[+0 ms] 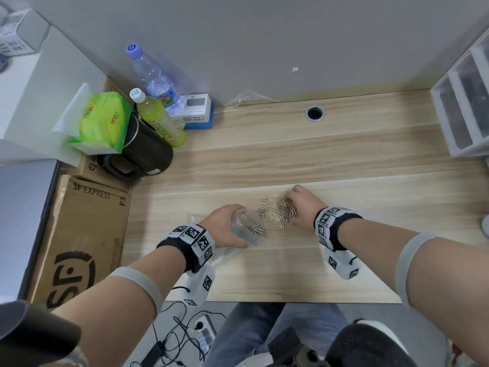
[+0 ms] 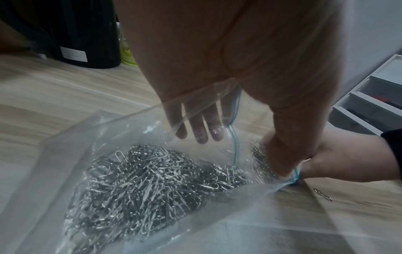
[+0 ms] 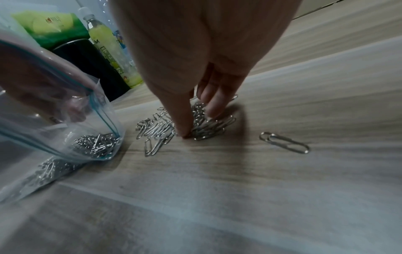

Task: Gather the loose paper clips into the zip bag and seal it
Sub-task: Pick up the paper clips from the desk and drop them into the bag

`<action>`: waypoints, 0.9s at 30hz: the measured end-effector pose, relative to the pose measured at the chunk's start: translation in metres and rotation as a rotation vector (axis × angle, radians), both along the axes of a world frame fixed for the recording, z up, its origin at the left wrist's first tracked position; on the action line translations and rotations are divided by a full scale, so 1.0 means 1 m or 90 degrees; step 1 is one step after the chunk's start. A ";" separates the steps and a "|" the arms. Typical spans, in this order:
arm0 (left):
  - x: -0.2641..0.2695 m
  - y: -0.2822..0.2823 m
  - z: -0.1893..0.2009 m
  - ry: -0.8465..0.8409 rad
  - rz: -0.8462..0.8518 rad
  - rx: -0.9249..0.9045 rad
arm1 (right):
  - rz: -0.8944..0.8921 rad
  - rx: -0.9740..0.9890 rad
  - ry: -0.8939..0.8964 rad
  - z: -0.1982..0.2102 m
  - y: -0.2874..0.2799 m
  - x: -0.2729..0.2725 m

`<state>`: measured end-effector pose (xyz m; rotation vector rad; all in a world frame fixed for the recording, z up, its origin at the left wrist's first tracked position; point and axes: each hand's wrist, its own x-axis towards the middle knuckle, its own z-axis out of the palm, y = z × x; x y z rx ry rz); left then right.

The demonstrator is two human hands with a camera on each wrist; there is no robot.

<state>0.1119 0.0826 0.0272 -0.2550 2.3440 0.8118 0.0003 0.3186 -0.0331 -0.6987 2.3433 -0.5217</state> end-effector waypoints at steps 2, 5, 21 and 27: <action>0.000 0.000 0.000 0.004 0.003 0.002 | 0.003 0.033 0.036 0.002 0.002 -0.003; -0.001 0.000 0.001 0.010 -0.002 -0.001 | 0.008 0.082 0.042 0.004 0.005 -0.006; -0.005 -0.007 -0.004 -0.003 0.004 0.005 | -0.006 0.051 -0.011 0.011 0.016 -0.021; -0.006 -0.005 -0.004 -0.017 -0.003 0.004 | 0.065 0.127 -0.023 0.007 0.018 -0.014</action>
